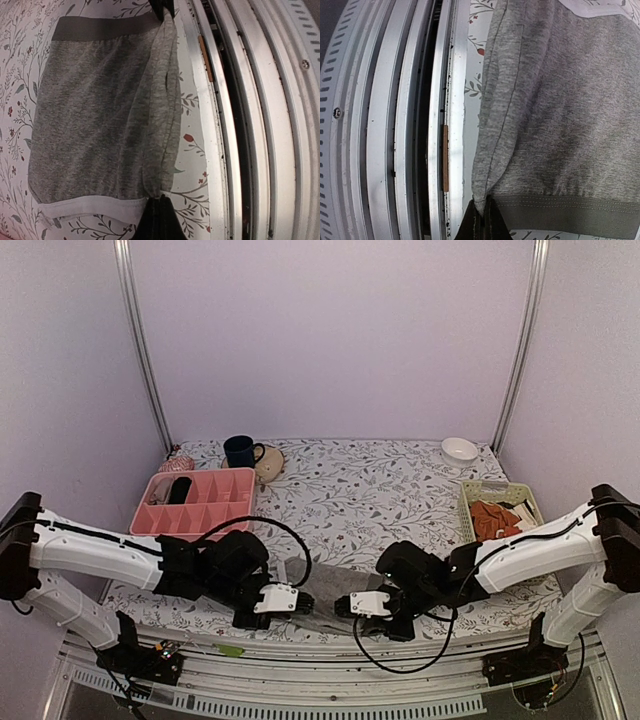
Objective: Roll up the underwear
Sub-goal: Pick up the underwear from the center of the board, then fold the underwear at the center of the board.
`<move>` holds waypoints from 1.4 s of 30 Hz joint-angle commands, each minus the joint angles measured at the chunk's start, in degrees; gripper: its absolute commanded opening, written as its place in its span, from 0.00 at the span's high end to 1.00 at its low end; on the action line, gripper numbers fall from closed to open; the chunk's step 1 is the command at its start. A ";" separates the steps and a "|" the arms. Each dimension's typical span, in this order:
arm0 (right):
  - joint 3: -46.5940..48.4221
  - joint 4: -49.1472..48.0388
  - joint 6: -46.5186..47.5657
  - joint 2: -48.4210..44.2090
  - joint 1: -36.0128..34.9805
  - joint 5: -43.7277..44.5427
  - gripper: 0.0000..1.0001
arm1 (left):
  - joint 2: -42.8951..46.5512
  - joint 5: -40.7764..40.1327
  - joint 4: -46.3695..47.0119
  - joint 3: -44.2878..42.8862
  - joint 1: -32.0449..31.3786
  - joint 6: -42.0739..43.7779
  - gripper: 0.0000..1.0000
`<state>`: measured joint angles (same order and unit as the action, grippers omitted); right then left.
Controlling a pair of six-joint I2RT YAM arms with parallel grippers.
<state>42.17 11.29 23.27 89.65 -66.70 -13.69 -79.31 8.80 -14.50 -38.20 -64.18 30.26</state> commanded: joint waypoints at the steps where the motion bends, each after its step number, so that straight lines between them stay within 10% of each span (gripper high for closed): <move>1: 1.25 2.50 -1.47 -2.95 1.13 -4.99 1.00 | 1.07 3.31 -2.07 -0.74 2.07 -0.27 1.00; 42: 12.10 7.78 -2.35 3.81 18.69 -2.73 1.00 | -19.18 3.27 -2.05 -20.98 18.75 7.22 1.00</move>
<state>52.21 18.74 20.80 91.55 -49.65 -17.50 -96.27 11.55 -16.82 -57.25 -47.18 36.40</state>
